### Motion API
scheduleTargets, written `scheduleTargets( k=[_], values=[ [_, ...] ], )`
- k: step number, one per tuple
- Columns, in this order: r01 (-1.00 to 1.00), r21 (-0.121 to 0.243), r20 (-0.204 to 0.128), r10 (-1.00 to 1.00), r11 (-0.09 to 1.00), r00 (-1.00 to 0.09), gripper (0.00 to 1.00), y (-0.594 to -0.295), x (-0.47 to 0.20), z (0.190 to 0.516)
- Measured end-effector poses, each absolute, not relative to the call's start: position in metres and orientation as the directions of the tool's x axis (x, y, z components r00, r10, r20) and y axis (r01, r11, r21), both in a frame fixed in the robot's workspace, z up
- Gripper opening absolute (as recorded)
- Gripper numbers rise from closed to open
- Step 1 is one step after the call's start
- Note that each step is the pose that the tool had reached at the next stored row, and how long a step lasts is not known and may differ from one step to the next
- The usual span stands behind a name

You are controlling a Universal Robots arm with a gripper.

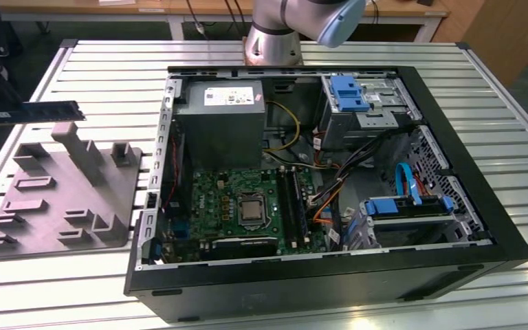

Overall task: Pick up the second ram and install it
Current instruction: 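Pick up the second ram and move it above second insertion slot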

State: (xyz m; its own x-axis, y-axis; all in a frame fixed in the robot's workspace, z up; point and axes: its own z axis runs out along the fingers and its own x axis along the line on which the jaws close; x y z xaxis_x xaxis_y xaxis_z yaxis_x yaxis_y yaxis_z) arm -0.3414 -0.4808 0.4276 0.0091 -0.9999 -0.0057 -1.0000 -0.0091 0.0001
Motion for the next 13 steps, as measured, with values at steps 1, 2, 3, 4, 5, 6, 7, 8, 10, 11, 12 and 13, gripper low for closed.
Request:
scheduleTargets(
  k=[1,2,3,4,5,6,7,8,10,11,12,13],
  values=[
    [-1.0,0.0,-0.006,-1.0,-0.009,0.009,0.11,-0.481,-0.339,0.428],
    [-1.0,0.0,-0.006,-1.0,-0.009,0.009,0.11,-0.481,-0.336,0.428],
    [-1.0,0.0,-0.006,-1.0,-0.009,0.009,0.11,-0.481,-0.333,0.428],
    [-1.0,0.0,-0.006,-1.0,-0.009,0.009,0.11,-0.481,-0.331,0.428],
    [-1.0,0.0,-0.006,-1.0,-0.009,0.009,0.11,-0.481,-0.328,0.428],
    [-1.0,0.0,-0.006,-1.0,-0.009,0.009,0.11,-0.481,-0.325,0.428],
    [-1.0,0.0,-0.006,-1.0,-0.009,0.009,0.11,-0.481,-0.322,0.428],
    [-1.0,0.0,-0.006,-1.0,-0.009,0.009,0.11,-0.481,-0.319,0.428],
    [-1.0,0.0,-0.006,-1.0,-0.009,0.009,0.11,-0.481,-0.313,0.428],
    [-1.0,0.0,-0.006,-1.0,-0.009,0.009,0.11,-0.481,-0.311,0.428],
    [-1.0,0.0,-0.006,-1.0,-0.009,0.009,0.11,-0.481,-0.308,0.428],
    [-1.0,0.0,-0.006,-1.0,-0.009,0.009,0.11,-0.481,-0.305,0.428]
  ],
)
